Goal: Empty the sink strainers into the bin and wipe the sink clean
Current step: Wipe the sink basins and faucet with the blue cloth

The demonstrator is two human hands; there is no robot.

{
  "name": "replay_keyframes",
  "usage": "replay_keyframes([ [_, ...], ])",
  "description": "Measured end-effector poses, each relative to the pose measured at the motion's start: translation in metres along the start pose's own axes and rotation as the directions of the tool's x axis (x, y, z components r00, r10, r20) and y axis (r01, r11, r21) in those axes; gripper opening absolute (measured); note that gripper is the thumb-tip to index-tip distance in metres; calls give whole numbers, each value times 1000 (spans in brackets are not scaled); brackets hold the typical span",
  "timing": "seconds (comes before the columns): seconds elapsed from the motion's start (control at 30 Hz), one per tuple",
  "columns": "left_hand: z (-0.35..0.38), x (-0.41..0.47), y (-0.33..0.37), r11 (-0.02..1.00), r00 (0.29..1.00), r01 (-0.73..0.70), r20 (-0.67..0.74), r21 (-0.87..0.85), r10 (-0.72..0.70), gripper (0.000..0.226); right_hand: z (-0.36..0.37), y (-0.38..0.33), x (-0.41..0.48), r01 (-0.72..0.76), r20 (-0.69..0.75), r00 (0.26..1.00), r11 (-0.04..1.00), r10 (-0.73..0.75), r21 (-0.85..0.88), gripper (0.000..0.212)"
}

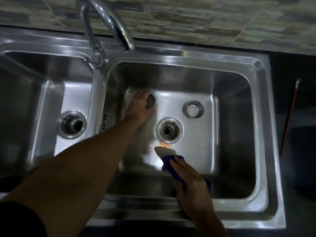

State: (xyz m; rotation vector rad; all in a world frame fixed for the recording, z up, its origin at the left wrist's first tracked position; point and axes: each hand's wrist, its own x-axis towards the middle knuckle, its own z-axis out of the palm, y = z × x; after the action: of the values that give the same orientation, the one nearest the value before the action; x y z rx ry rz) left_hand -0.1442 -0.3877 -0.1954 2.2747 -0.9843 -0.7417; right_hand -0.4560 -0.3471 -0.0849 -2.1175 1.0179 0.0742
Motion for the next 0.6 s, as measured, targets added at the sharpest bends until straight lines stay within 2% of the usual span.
replay_keyframes([
  [0.2, -13, -14, -2, 999, 992, -41, 119, -5, 41, 94, -3, -3, 4, -47, 77, 996, 999, 48, -17, 74],
  [0.27, -27, -28, 0, 997, 993, -74, 99, 27, 71, 83, -4, -3, 4, -83, 95, 992, 997, 83, -4, 75],
  [0.4, -64, -81, 0, 923, 970, -223, -23, 314, 242, 51, -5, -5, 4, -77, 63, 995, 997, 76, 9, 75],
  [0.53, -84, -137, 12, 839, 934, -317, -9, 441, 357, 49, -12, -11, 10, -32, -33, 999, 994, 36, 105, 74],
  [0.6, -90, -158, 12, 828, 941, -279, -35, 487, 338, 49, -16, -11, 21, -101, -78, 990, 978, 117, 185, 72],
])
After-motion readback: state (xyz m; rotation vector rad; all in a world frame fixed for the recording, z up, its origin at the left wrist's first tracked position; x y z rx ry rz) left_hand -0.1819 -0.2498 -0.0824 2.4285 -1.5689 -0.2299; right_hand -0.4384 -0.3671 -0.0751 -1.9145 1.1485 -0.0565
